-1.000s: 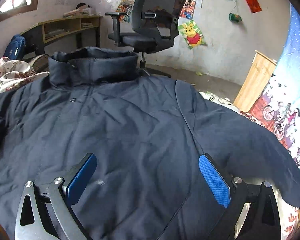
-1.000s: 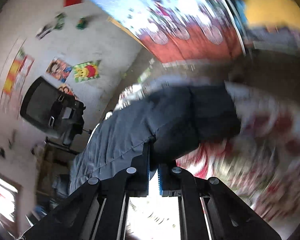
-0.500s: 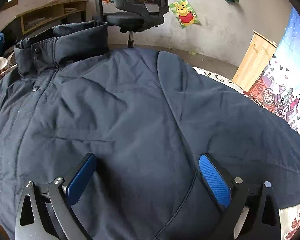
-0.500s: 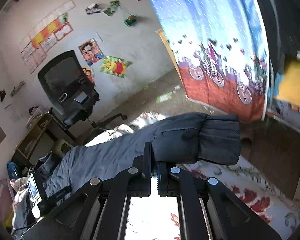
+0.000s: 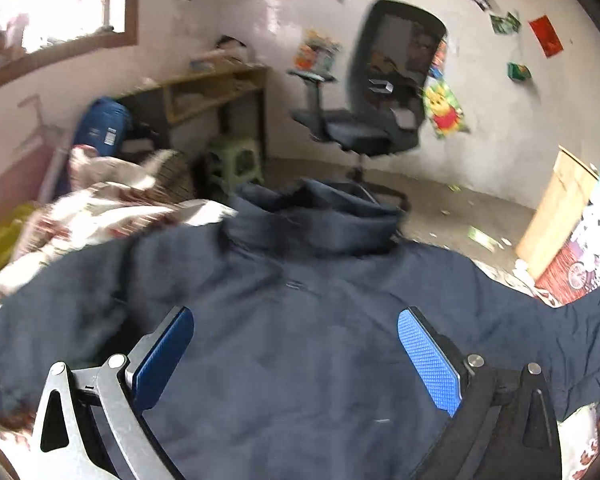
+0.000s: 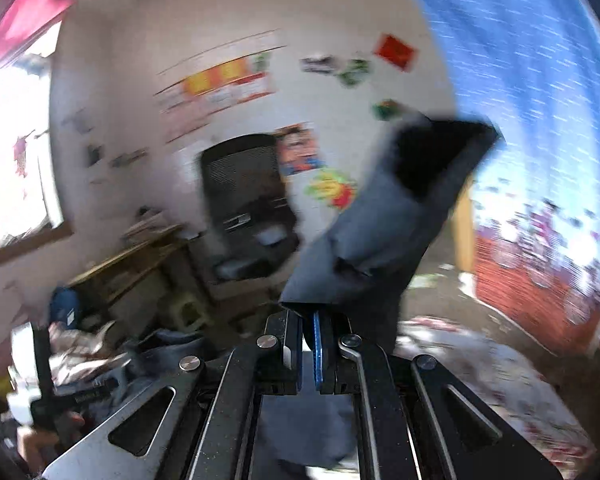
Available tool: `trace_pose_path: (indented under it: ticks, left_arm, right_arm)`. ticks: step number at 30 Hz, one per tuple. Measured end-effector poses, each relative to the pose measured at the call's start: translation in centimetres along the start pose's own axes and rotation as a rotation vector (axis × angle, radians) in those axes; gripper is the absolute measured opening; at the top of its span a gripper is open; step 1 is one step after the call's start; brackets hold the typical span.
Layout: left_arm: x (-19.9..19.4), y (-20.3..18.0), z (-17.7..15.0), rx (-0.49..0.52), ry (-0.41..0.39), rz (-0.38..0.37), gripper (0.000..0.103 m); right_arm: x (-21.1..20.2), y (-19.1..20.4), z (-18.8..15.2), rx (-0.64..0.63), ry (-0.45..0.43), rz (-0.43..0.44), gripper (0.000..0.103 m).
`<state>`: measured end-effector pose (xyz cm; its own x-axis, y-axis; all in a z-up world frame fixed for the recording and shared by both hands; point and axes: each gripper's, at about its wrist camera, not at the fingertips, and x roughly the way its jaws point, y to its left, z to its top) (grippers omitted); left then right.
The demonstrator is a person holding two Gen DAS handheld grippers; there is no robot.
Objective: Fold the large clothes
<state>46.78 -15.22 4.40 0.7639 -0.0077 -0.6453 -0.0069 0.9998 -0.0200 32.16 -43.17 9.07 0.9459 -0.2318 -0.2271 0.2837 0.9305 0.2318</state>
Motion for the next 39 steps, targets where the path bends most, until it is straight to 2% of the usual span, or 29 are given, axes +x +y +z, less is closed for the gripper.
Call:
trace_pose_path:
  ticks: [3,5,8,11,17,18,20,21,22,24,28,30,34,36,37,39]
  left_arm:
    - [-1.4,4.8,0.6,-0.008,-0.011,0.038,0.103]
    - [-1.9,7.7,0.4,-0.029,-0.002,0.038,0.103]
    - [-2.5,12.0,-0.5,-0.066,0.02,-0.083,0.103]
    - [-2.2,13.8,-1.6,-0.09,0.047,-0.16,0.103]
    - [0.7,13.7,-5.2,-0.149,0.178,-0.313,0.103]
    - [1.4,13.4,-5.8,-0.151,0.202,-0.326,0.103]
    - [2.6,12.6,-6.9,-0.148,0.243,-0.351,0.103]
    - [3.3,12.1,-7.3,-0.145,0.265,-0.356,0.103]
    - [3.9,11.5,-7.8,-0.143,0.285,-0.362,0.103]
    - [5.1,10.6,-8.5,-0.146,0.312,-0.38,0.103]
    - [7.2,8.5,-9.1,-0.185,0.356,-0.417,0.103]
    - [8.2,7.2,-9.3,-0.2,0.379,-0.427,0.103]
    - [10.6,4.5,-9.8,-0.186,0.414,-0.374,0.101]
    - [11.5,3.3,-10.0,-0.164,0.42,-0.34,0.084]
    - [11.7,2.8,-10.1,-0.16,0.424,-0.342,0.079]
    - [11.8,2.1,-10.2,-0.156,0.419,-0.344,0.06]
  right_arm:
    - [1.5,5.7,-1.7,-0.085,0.067,0.102,0.004]
    - [2.6,9.4,-3.5,-0.149,0.126,0.167,0.004]
    - [3.9,13.4,-6.8,-0.215,0.235,0.237,0.004]
    - [5.2,14.8,-10.9,-0.259,0.363,0.284,0.004]
    - [5.9,15.0,-18.7,-0.337,0.606,0.295,0.007]
    - [6.0,14.8,-19.1,-0.334,0.633,0.297,0.009]
    - [5.5,14.4,-19.8,-0.31,0.684,0.318,0.02]
    - [5.1,13.9,-20.0,-0.286,0.704,0.345,0.036]
    - [4.4,13.6,-19.9,-0.263,0.709,0.369,0.061]
    - [2.6,12.1,-19.9,-0.24,0.694,0.408,0.082]
    - [0.2,10.6,-19.2,-0.254,0.658,0.433,0.082]
    - [-0.4,8.4,-18.6,-0.231,0.643,0.431,0.082]
    - [-0.8,5.9,-17.9,-0.198,0.629,0.398,0.082]
    - [-0.7,4.7,-17.8,-0.19,0.622,0.382,0.082]
    - [-0.9,4.0,-17.7,-0.184,0.618,0.372,0.082]
    - [-0.4,3.3,-17.5,-0.171,0.608,0.353,0.082]
